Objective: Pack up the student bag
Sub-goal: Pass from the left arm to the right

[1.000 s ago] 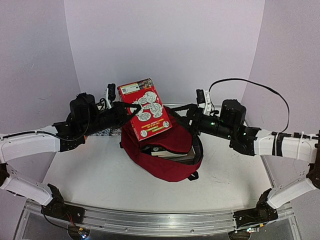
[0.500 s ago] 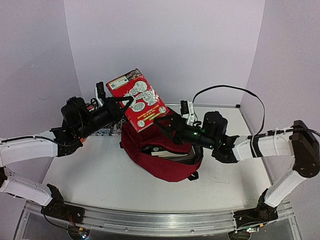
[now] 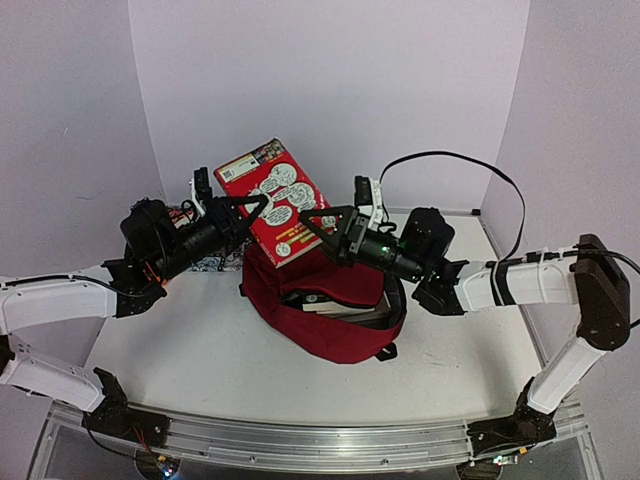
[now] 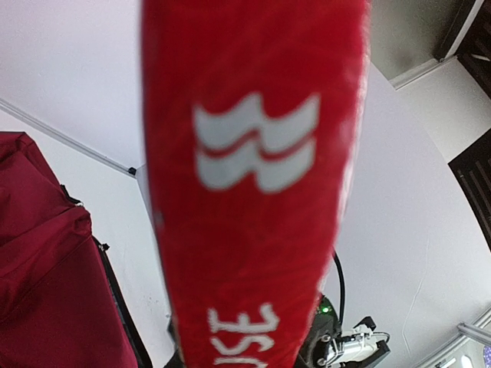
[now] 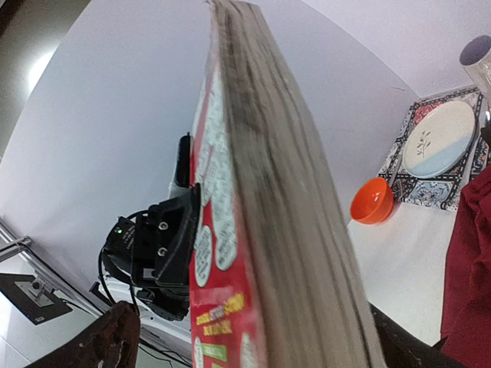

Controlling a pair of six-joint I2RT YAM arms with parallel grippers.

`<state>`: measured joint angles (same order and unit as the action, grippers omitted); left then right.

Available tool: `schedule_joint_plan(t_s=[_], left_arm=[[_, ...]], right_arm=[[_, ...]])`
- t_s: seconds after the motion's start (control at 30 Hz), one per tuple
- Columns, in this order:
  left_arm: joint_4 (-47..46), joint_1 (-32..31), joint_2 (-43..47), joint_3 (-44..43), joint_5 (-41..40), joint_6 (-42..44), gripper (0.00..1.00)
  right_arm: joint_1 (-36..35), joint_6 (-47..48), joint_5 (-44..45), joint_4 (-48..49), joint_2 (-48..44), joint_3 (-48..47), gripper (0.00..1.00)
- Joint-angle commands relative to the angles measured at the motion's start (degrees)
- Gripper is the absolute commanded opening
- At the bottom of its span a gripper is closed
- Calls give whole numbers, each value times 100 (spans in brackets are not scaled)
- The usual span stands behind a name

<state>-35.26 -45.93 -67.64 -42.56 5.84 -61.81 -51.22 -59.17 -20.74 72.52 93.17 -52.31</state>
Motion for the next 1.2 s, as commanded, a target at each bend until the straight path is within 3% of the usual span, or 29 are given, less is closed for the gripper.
schedule_joint_plan(t_s=[0.0, 0.13, 0.33, 0.47, 0.5, 0.73, 0.93, 1.17], left_arm=[[-711, 14, 59, 6, 136, -155, 0], [-750, 14, 56, 83, 239, -227, 0], [-795, 15, 113, 222, 293, -193, 2], [-790, 14, 257, 502, 169, -1, 9], [-789, 14, 301, 583, 116, 67, 12], [-511, 14, 460, 781, 88, 1012, 40], [540, 13, 546, 603, -38, 2182, 78], [1934, 7, 182, -16, 182, 3590, 95]], right_arm=[[-28, 230, -77, 713, -274, -228, 86], [-28, 240, -69, 761, -274, -227, 71], [-26, 187, -114, 1001, -218, -170, 30], [-22, 220, -82, 1026, -321, -63, 3], [-25, 228, -57, 1025, -355, -23, 0], [-12, 246, 105, 1020, -558, 224, 0], [194, 192, 429, 772, -990, 670, 0], [456, 125, 883, 95, -1693, 1269, 0]])
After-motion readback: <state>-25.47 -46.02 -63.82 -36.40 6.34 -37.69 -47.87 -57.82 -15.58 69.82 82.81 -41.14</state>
